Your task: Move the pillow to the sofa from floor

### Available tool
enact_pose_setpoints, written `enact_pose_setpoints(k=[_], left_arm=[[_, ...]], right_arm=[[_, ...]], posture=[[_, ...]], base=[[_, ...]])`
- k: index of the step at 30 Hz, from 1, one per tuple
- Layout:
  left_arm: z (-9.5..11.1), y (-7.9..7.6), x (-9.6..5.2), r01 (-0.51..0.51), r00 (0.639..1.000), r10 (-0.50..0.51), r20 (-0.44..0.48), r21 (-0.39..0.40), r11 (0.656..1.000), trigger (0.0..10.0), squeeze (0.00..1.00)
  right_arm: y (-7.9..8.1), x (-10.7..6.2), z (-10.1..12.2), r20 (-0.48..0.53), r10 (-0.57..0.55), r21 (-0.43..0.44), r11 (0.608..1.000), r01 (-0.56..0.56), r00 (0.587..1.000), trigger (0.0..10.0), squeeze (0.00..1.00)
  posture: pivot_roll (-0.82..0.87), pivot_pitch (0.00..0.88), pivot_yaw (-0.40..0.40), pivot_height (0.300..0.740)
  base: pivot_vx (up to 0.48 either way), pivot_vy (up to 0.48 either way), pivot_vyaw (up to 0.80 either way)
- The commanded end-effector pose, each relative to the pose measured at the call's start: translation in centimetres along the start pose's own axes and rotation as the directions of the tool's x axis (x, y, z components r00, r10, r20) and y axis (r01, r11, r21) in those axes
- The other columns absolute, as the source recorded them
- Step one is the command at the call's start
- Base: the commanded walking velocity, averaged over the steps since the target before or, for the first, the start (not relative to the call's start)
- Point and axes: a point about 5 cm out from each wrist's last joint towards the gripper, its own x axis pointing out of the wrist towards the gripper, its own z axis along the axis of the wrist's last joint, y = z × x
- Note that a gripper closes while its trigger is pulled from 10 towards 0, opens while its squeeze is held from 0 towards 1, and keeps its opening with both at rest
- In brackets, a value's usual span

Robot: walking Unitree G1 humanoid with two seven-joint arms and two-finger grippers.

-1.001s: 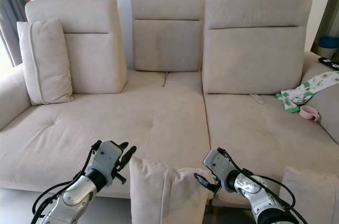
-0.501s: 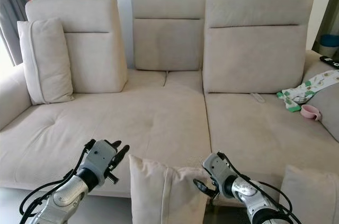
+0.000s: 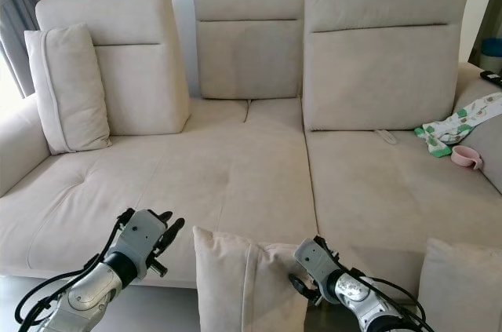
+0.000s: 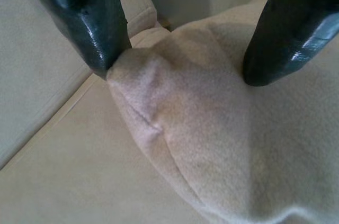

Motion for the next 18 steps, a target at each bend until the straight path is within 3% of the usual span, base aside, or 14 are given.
enact_pose_setpoints(k=[1, 9, 18], left_arm=[[-0.5, 0.2, -0.4, -0.004, 0.999, 0.004, -0.037, 0.016, 1.0, 10.0, 0.0], [-0.5, -0.1, -0.3, -0.007, 0.999, 0.007, -0.041, 0.007, 1.0, 10.0, 0.0], [-0.4, -0.4, 0.2, -0.009, 0.999, 0.009, -0.035, -0.006, 1.0, 10.0, 0.0]], right_arm=[[0.3, 0.2, 0.0, -0.024, 0.013, -0.024, 1.0, -0.014, 1.0, 0.0, 0.0], [0.0, 0.3, 0.6, 0.005, -0.05, -0.097, 0.994, 0.05, 0.999, 0.0, 0.0], [1.2, -0.1, -0.5, 0.031, -0.082, -0.144, 0.986, 0.086, 0.996, 0.0, 0.0]], posture=[[0.36, 0.073, 0.105, 0.553], [0.35, 0.071, 0.099, 0.553], [0.32, 0.057, 0.095, 0.553]], base=[[0.0, 0.0, 0.0], [0.0, 0.0, 0.0], [0.0, 0.0, 0.0]])
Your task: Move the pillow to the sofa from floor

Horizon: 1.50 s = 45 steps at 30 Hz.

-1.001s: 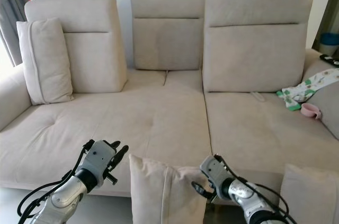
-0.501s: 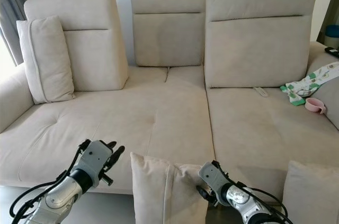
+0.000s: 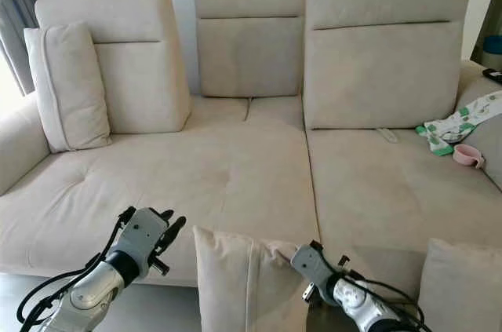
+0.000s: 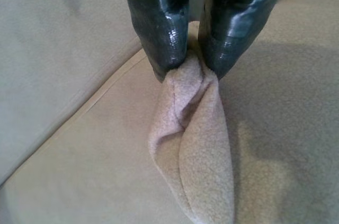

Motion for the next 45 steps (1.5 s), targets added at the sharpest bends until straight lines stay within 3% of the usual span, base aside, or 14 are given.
enact_pose_setpoints(k=[1, 7, 15, 18, 19, 20, 21, 22, 23, 25, 26, 29, 30, 45], left_arm=[[-0.5, 0.0, 0.0, -0.004, 1.0, 0.004, -0.028, 0.008, 1.0, 10.0, 0.0], [-0.3, -0.1, 0.3, -0.005, 1.0, 0.005, -0.014, 0.002, 1.0, 10.0, 0.0], [-1.7, 0.3, 1.4, 0.216, 0.976, -0.206, -0.076, 0.154, 0.964, 10.0, 0.0], [-3.1, -0.1, 1.3, 0.391, 0.918, -0.355, -0.18, 0.247, 0.886, 10.0, 0.0], [-3.9, -0.3, 1.0, 0.494, 0.866, -0.433, -0.249, 0.302, 0.815, 10.0, 0.0], [-3.9, -0.3, 1.0, 0.494, 0.866, -0.433, -0.249, 0.302, 0.815, 10.0, 0.0], [-4.6, -0.4, 0.7, 0.572, 0.818, -0.486, -0.309, 0.334, 0.75, 10.0, 0.0], [-4.6, -0.4, 0.7, 0.572, 0.818, -0.486, -0.309, 0.334, 0.75, 10.0, 0.0], [-5.0, -0.4, 0.5, 0.62, 0.782, -0.515, -0.351, 0.347, 0.704, 10.0, 0.38], [-5.3, -0.4, 0.4, 0.65, 0.757, -0.534, -0.378, 0.344, 0.677, 10.0, 0.38], [-5.5, -0.3, 0.2, 0.687, 0.722, -0.557, -0.411, 0.337, 0.643, 10.0, 1.0], [-5.6, -0.1, 0.3, 0.708, 0.702, -0.565, -0.432, 0.344, 0.616, 10.0, 1.0], [-5.5, -0.2, 0.6, 0.714, 0.697, -0.568, -0.437, 0.359, 0.6, 10.0, 0.0], [-4.5, -0.1, 3.2, 0.703, 0.71, -0.549, -0.441, 0.484, 0.52, 10.0, 0.0]], right_arm=[[0.7, -0.1, -0.1, 0.017, 0.006, -0.022, 1.0, -0.006, 1.0, 0.0, 0.0], [2.1, -0.6, -0.5, 0.067, 0.024, -0.091, 0.996, -0.018, 0.997, 0.0, 0.0], [5.5, -3.3, -3.1, 0.073, 0.168, -0.302, 0.943, -0.139, 0.983, 0.0, 0.0], [5.3, -4.0, -3.5, 0.081, 0.194, -0.388, 0.91, -0.148, 0.978, 0.0, 0.0], [4.9, -4.3, -3.4, 0.092, 0.207, -0.435, 0.888, -0.147, 0.974, 0.0, 0.0], [4.9, -4.3, -3.4, 0.092, 0.207, -0.435, 0.888, -0.147, 0.974, 0.0, 0.0], [4.4, -4.4, -3.2, 0.1, 0.209, -0.462, 0.875, -0.14, 0.973, 0.0, 0.0], [4.4, -4.4, -3.2, 0.1, 0.209, -0.462, 0.875, -0.14, 0.973, 0.0, 0.0], [4.1, -4.4, -3.1, 0.104, 0.209, -0.479, 0.867, -0.135, 0.973, 0.0, 0.0], [3.9, -4.4, -3.0, 0.105, 0.209, -0.49, 0.862, -0.132, 0.972, 0.0, 0.0], [3.6, -4.4, -2.9, 0.108, 0.204, -0.496, 0.86, -0.125, 0.973, 0.0, 0.0], [3.4, -4.3, -2.5, 0.122, 0.202, -0.507, 0.854, -0.114, 0.972, 0.0, 0.0], [3.4, -4.0, -2.0, 0.14, 0.214, -0.525, 0.844, -0.111, 0.967, 0.0, 0.0], [4.3, -3.9, 1.3, 0.147, 0.45, -0.706, 0.671, -0.226, 0.881, 0.0, 0.0]], posture=[[0.32, 0.057, 0.095, 0.553], [0.3, 0.053, 0.094, 0.553], [0.21, 0.044, 0.087, 0.553], [0.19, 0.036, 0.09, 0.553], [0.18, 0.033, 0.09, 0.553], [0.18, 0.033, 0.09, 0.553], [0.16, 0.028, 0.089, 0.553], [0.16, 0.028, 0.089, 0.553], [0.16, 0.028, 0.089, 0.553], [0.16, 0.023, 0.088, 0.553], [0.15, 0.018, 0.088, 0.553], [0.15, 0.013, 0.087, 0.553], [0.14, 0.006, 0.084, 0.553], [0.14, 0.0, 0.067, 0.553]], base=[[0.0, 0.0, 0.0], [0.0, 0.0, 0.0], [0.0, 0.0, 0.0], [0.0, 0.0, 0.0], [0.0, 0.0, 0.0], [0.0, 0.0, 0.0], [0.0, 0.0, 0.0], [0.0, 0.0, 0.0], [0.0, 0.0, 0.0], [0.0, 0.0, 0.0], [0.0, 0.0, 0.0], [0.0, 0.0, 0.0], [0.0, 0.0, 0.0], [0.0, 0.0, 0.0]])
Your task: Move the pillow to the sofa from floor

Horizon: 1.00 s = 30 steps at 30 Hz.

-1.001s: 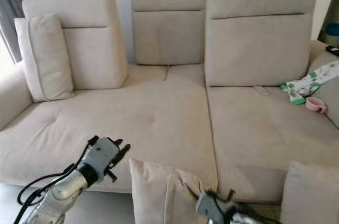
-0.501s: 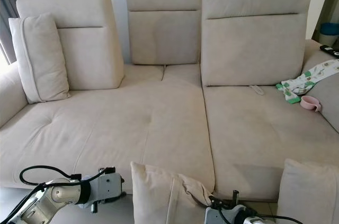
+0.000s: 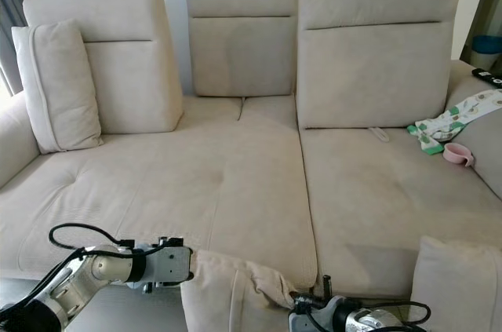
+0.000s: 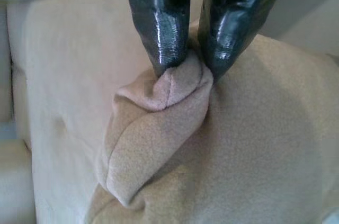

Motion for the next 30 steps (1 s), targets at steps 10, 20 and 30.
enact_pose_setpoints(k=[10, 20, 30], left_arm=[[-3.6, -1.5, 0.1, 0.093, 0.976, -0.093, -0.198, -0.012, 0.996, 10.0, 1.0], [-4.5, -1.3, -0.1, 0.166, 0.945, -0.14, -0.294, 0.066, 0.984, 10.0, 0.0], [-4.4, -3.5, 0.0, 0.369, 0.897, -0.315, -0.312, 0.131, 0.92, 10.0, 0.0]], right_arm=[[-0.8, 0.1, 1.8, 0.077, 0.061, -0.12, 0.991, -0.052, 0.995, 0.0, 0.0], [-0.8, 0.2, 2.4, 0.092, 0.083, -0.14, 0.988, -0.07, 0.992, 0.0, 0.0], [-2.0, 0.4, 3.0, 0.102, 0.062, -0.174, 0.984, -0.043, 0.993, 0.0, 0.0]], posture=[[0.14, 0.0, 0.061, 0.553], [0.13, 0.0, 0.059, 0.553], [0.13, 0.0, 0.062, 0.553]], base=[[0.0, 0.0, 0.0], [0.0, 0.0, 0.0], [0.0, 0.0, 0.0]])
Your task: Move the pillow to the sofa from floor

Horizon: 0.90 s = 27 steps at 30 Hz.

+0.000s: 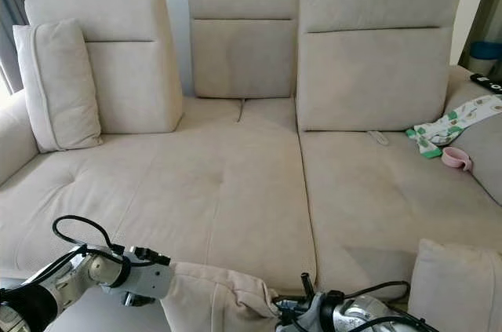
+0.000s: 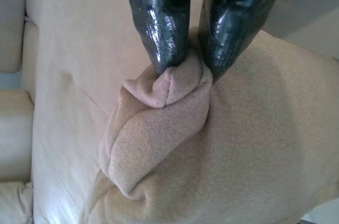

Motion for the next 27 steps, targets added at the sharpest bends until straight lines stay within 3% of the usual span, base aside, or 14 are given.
enact_pose_setpoints(k=[1, 10, 11, 12, 13, 18, 22, 27], left_arm=[[0.0, -1.5, 0.5, 0.081, 0.997, -0.081, -0.021, 0.046, 0.996, 10.0, 0.0], [1.6, -2.4, 1.6, 0.069, 0.997, -0.07, 0.041, 0.01, 0.998, 10.0, 0.0], [1.7, -2.4, 1.6, 0.066, 0.997, -0.066, 0.047, 0.002, 0.998, 3.2, 0.0], [1.7, -2.4, 1.6, 0.066, 0.997, -0.066, 0.047, 0.002, 0.998, 3.2, 0.0], [1.7, -2.4, 1.5, 0.065, 0.997, -0.065, 0.051, 0.001, 0.998, 0.0, 0.0], [1.7, -2.1, 1.2, 0.048, 0.997, -0.048, 0.057, 0.002, 0.999, 0.0, 0.0], [1.4, -1.0, 0.3, -0.003, 0.999, 0.003, 0.05, 0.007, 1.0, 0.0, 0.0], [1.4, -0.3, 0.0, -0.036, 0.999, 0.035, 0.03, 0.009, 0.999, 0.0, 0.0]], right_arm=[[-0.7, 0.3, 0.6, 0.027, -0.018, -0.027, 0.999, 0.019, 0.999, 0.0, 0.0], [-1.4, 0.6, 1.1, 0.029, -0.094, -0.002, 0.996, 0.094, 0.995, 0.0, 0.0], [-1.5, 0.6, 1.1, 0.029, -0.108, 0.003, 0.994, 0.108, 0.994, 0.0, 0.0], [-1.5, 0.6, 1.1, 0.029, -0.108, 0.003, 0.994, 0.108, 0.994, 0.0, 0.0], [-1.6, 0.6, 1.2, 0.027, -0.122, 0.006, 0.992, 0.122, 0.992, 0.0, 0.0], [-1.8, 0.5, 1.3, 0.024, -0.177, 0.021, 0.984, 0.177, 0.984, 0.0, 0.0], [-2.2, 0.4, 1.7, 0.019, -0.267, 0.057, 0.962, 0.266, 0.963, 0.0, 0.0], [-2.3, 0.4, 1.7, 0.006, -0.301, 0.082, 0.951, 0.3, 0.954, 0.0, 0.0]], posture=[[0.13, 0.0, 0.062, 0.553], [0.13, 0.0, 0.057, 0.553], [0.13, 0.0, 0.056, 0.553], [0.13, 0.0, 0.056, 0.553], [0.13, 0.0, 0.056, 0.553], [0.13, 0.0, 0.057, 0.553], [0.13, 0.0, 0.061, 0.553], [0.13, 0.0, 0.062, 0.553]], base=[[0.0, 0.0, 0.0], [0.0, 0.0, 0.0], [0.0, 0.0, 0.0], [0.0, 0.0, 0.0], [0.0, 0.0, 0.0], [0.0, 0.0, 0.0], [0.0, 0.0, 0.0], [0.0, 0.0, 0.0]])
